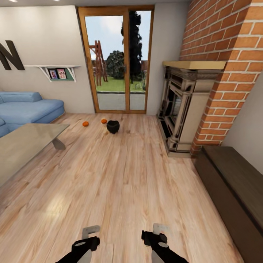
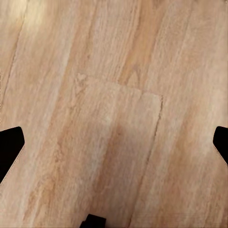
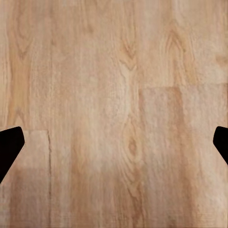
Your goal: Place each of the two pumpkins and all three candles from the living room inside a cabinet in the living room (use any cabinet), then make sure every cabinet is closed, and position the cauldron so it is next to a table in the living room.
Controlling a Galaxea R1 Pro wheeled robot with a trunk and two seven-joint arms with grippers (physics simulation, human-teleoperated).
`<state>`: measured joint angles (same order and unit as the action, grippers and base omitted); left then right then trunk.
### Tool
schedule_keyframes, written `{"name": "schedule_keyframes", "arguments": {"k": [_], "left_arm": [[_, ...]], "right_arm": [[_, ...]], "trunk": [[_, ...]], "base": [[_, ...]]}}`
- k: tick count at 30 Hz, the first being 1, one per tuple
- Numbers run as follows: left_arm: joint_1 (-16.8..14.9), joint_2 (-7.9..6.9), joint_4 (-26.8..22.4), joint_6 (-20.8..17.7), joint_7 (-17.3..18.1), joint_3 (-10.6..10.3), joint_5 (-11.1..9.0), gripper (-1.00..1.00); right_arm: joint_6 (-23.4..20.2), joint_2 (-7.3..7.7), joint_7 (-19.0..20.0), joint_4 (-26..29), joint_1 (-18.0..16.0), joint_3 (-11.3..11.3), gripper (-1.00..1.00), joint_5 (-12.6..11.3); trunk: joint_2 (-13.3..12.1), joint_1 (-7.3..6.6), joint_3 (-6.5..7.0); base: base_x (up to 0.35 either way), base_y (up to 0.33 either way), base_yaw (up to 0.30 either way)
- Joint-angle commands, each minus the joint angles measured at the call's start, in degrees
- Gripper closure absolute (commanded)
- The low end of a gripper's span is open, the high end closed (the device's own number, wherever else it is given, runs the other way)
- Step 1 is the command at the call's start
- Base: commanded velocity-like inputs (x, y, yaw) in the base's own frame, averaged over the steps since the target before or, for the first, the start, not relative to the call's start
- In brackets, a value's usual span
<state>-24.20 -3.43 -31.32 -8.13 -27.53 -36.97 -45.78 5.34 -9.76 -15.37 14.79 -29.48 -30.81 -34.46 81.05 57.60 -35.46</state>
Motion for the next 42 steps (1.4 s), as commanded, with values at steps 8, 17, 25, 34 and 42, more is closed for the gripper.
{"name": "schedule_keyframes", "arguments": {"k": [8, 17, 25, 34, 42], "left_arm": [[-0.06, -0.09, -0.14, -0.22, -0.49, -0.47, -0.28, -1.00], [-0.06, -0.11, -0.14, -0.22, -0.50, -0.47, -0.28, -1.00], [-0.06, -0.15, -0.14, -0.22, -0.50, -0.47, -0.28, -1.00], [-0.06, -0.11, -0.14, -0.22, -0.50, -0.47, -0.28, -1.00], [-0.06, -0.09, -0.14, -0.22, -0.46, -0.47, -0.28, -1.00]], "right_arm": [[0.27, 0.01, -0.28, -0.03, -0.05, -0.48, -1.00, -0.61], [0.03, 0.04, -0.26, -0.03, -0.05, -0.70, -1.00, -0.61], [0.10, 0.05, -0.21, -0.03, -0.04, -0.74, -1.00, -0.59], [0.00, 0.07, -0.29, -0.03, -0.05, -0.79, -1.00, -0.61], [-0.06, 0.08, -0.28, -0.03, -0.05, -0.83, -1.00, -0.61]], "trunk": [[0.03, 0.03, -0.05], [0.03, 0.03, -0.05], [0.03, 0.03, -0.05], [0.03, 0.03, -0.05], [0.03, 0.03, -0.05]], "base": [[0.321, 0.111, 0.214], [0.320, 0.009, 0.044], [0.320, 0.000, 0.001], [0.319, 0.000, 0.000], [0.320, 0.000, 0.000]]}}
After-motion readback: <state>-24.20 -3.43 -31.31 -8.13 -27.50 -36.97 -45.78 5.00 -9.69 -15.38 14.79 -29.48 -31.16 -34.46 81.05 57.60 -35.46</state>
